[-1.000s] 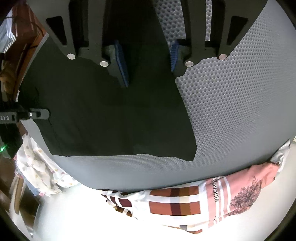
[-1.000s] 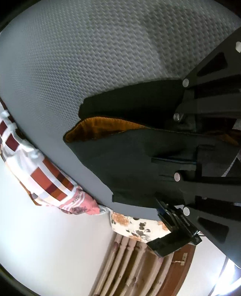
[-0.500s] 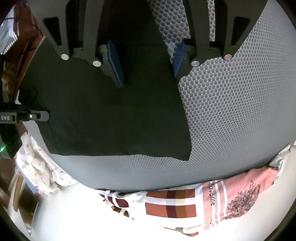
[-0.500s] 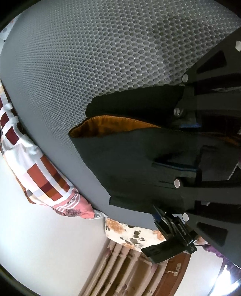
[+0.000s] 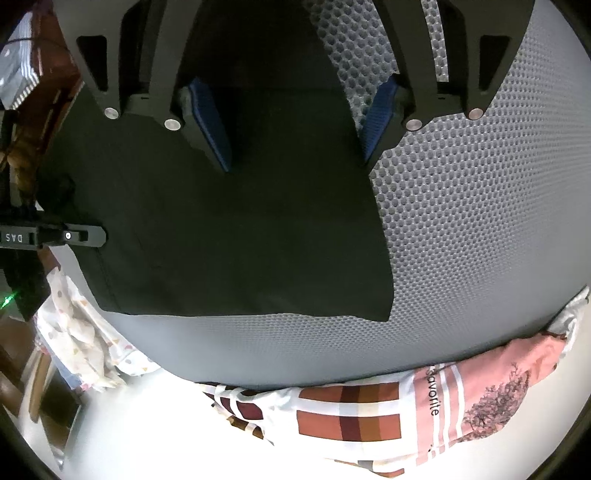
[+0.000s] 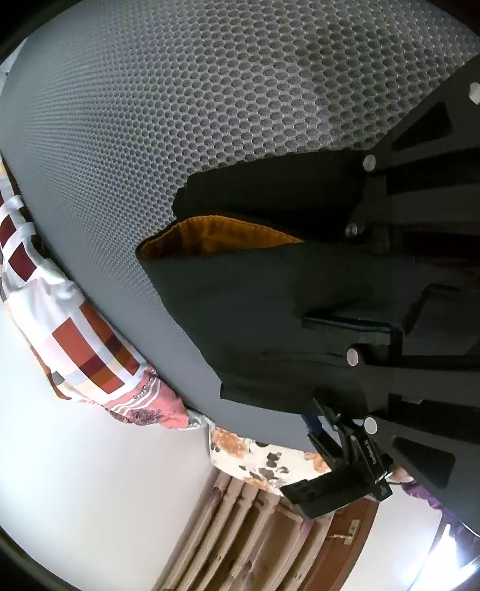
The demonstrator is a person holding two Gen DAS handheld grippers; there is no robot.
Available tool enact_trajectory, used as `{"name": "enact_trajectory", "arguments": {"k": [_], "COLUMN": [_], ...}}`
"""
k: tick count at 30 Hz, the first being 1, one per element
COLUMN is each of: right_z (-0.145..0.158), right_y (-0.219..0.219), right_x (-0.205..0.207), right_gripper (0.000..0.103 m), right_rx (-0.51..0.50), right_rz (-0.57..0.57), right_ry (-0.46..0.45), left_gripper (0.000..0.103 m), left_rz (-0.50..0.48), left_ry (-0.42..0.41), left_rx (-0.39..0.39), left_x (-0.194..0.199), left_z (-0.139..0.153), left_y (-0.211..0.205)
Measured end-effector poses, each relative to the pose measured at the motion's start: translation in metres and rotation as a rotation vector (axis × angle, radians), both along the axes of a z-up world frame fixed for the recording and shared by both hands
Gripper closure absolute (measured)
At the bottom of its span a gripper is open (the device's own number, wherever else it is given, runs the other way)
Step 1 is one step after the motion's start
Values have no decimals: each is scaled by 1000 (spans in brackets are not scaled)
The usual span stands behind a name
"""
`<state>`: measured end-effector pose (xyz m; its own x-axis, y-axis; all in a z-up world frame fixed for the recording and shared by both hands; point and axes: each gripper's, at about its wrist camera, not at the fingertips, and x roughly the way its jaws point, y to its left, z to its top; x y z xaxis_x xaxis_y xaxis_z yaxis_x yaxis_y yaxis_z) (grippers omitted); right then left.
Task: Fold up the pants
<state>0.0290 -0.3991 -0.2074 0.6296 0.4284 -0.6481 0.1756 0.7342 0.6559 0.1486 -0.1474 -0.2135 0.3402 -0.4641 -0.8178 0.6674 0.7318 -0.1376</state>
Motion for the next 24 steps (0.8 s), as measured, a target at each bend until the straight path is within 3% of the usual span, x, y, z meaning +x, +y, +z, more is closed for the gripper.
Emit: {"name": "enact_trajectory", "arguments": {"k": [7, 10, 24], "right_z": [-5, -4, 26], "right_y": [-5, -1, 35], "right_x": [0, 0, 17], "right_gripper": [79, 82, 88], "right_rx": [49, 61, 161], "right_rz": [1, -5, 15], "right_ry": [5, 1, -64], "left_gripper": [68, 76, 84], "left_rz": [-15, -10, 64], "left_ry": [-42, -48, -62], "left_rx": [-6, -13, -56], "left_x": [-4, -5, 0], "left_z": [8, 11, 24], "left_y": [1, 4, 43]}}
